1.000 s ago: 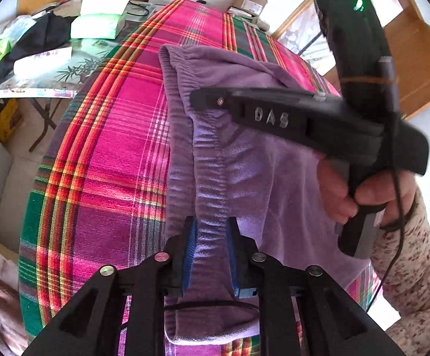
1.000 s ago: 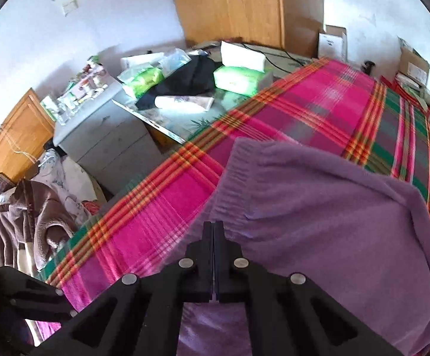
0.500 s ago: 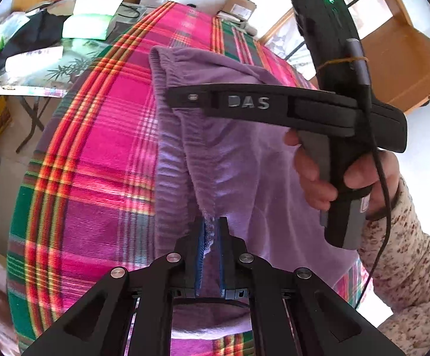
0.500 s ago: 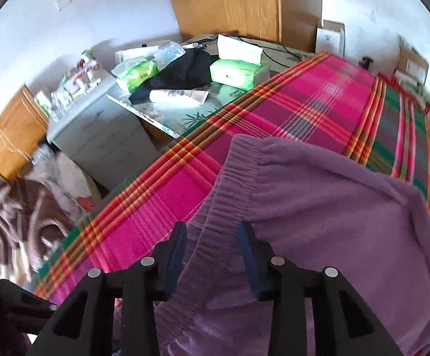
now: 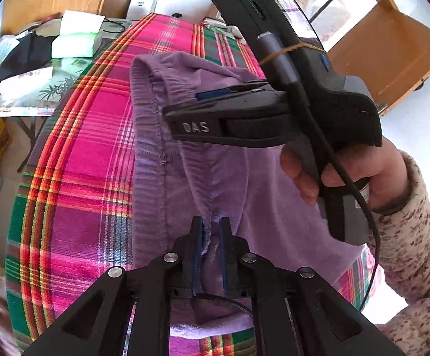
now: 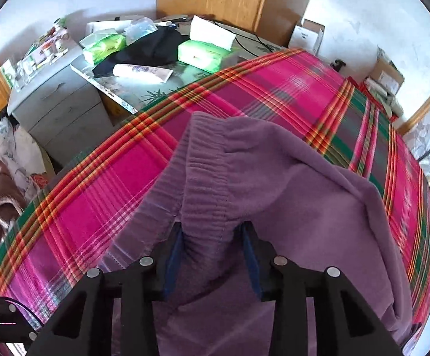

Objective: Fold clothes

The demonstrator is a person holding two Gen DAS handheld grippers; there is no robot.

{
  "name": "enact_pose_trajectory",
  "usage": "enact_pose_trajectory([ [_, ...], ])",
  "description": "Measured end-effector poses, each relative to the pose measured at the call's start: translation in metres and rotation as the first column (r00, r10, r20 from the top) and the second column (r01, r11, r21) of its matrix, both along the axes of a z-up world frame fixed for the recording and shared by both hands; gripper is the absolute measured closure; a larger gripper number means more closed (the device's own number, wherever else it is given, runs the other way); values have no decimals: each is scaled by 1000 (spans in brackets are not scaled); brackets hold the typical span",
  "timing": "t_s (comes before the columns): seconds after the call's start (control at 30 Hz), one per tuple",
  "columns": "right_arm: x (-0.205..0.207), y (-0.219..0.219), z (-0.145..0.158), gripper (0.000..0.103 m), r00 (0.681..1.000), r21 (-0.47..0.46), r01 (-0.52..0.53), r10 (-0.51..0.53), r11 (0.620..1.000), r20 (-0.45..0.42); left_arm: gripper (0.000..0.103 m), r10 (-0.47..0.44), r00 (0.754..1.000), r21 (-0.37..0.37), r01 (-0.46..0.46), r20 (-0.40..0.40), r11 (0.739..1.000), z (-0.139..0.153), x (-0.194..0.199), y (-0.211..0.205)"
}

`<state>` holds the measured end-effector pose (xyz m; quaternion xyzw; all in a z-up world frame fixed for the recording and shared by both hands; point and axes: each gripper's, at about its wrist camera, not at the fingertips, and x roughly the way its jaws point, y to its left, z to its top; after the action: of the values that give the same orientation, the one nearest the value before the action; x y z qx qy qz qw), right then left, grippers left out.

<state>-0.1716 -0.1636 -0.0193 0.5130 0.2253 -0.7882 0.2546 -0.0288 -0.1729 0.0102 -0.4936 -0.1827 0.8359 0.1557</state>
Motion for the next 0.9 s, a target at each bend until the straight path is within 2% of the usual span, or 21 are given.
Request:
enact_pose_trajectory([
  [0.13, -4, -8, -2, 63, 1000, 19, 0, 0, 1000, -1, 93, 21, 1000, -13, -21, 5, 1000, 0, -1, 1],
  [0.27, -8, -17, -5, 64, 1000, 43, -5, 5, 999, -10, 84, 20, 1000, -10, -20, 19, 1000, -1, 2, 13],
  [0.33, -11, -19, -6, 65, 1000, 42, -8, 8, 999, -1, 83, 12, 1000, -26, -12, 20, 1000, -1, 6, 12],
  [0.4, -15, -19, -5, 78, 1000, 35, -12, 11, 999, 12, 83, 11, 1000, -41, -11, 19, 999, 0, 6, 13],
  [0.47, -16, -15, -2, 83, 1000, 21, -9, 8, 1000, 2, 79, 21, 999, -47, -19, 27, 999, -2, 6, 10],
  [0.53, -15, -13, 4, 84, 1000, -12, -5, 5, 1000, 3, 79, 32, 998, -50, -29, 48, 998, -6, 5, 7],
  [0.63, -15, -13, 12, 84, 1000, -61, -5, 5, 998, 6, 82, 35, 997, -56, -31, 71, 998, -8, 2, 1],
  [0.67, -15, -14, 14, 85, 1000, -74, -8, 9, 997, 5, 92, 34, 997, -69, -29, 69, 997, -9, -2, -7],
  [0.7, -15, -16, 15, 85, 1000, -86, -13, 13, 996, 4, 95, 38, 997, -69, -33, 72, 997, -9, -4, -11],
  [0.9, -21, -25, 10, 86, 1000, -130, -8, 11, 992, 22, 98, 108, 990, 9, -109, 86, 994, -9, 0, -37],
])
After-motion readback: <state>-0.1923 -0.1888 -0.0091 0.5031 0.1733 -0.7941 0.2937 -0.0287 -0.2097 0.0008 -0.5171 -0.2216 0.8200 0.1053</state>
